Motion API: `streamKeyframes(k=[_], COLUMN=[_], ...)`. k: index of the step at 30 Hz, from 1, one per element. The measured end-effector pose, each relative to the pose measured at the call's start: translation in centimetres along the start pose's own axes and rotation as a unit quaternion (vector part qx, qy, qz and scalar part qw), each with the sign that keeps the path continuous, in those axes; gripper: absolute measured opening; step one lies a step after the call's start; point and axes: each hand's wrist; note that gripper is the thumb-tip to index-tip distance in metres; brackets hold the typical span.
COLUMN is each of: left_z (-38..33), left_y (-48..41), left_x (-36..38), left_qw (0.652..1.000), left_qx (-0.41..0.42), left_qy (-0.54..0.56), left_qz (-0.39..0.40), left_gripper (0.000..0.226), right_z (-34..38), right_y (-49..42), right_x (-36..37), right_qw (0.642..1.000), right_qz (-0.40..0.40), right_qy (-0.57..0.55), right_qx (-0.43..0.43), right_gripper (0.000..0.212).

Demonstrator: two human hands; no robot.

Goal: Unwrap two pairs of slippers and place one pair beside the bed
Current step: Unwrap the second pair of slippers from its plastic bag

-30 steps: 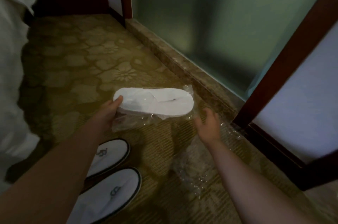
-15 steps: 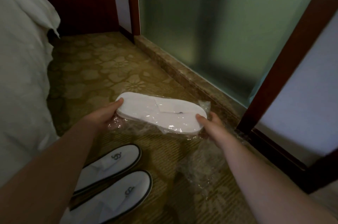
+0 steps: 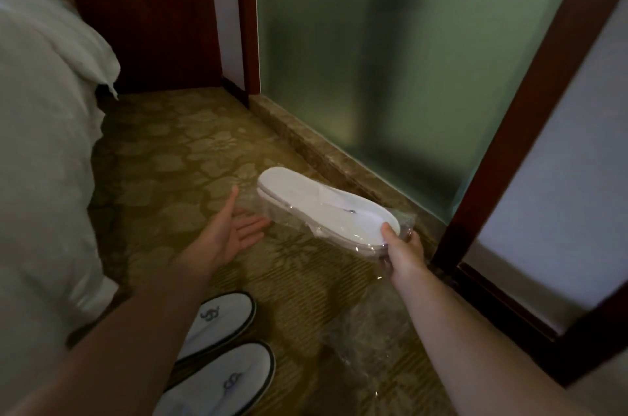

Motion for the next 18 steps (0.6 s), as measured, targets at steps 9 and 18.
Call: streamKeyframes(k=[9,18], left_z=[4.1,3.2], left_y=[1.0,1.4], left_x=[4.7,4.9], left_qw=[0.997,0.994], left_qx=[-0.043,0.036], left_qy=[-0.043,0.005], left_qz=[0.057,-0.1], left_gripper=[0.063,0.055], right_z=[0.2,0.2], right_y=[2.4,3.3], right_x=[3.0,3.2], right_qw=[0.993,0.953], right_qz=[0.112,0.158], right_qy=[0.039,0.237], right_qx=[0.005,-0.106], right_gripper=[0.059,0.068])
Point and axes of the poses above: each hand's wrist, its own y-axis away from the middle knuckle, its own x-axis out of the palm, z = x × y, and after that the axes turned 3 degrees about -z, right-handed
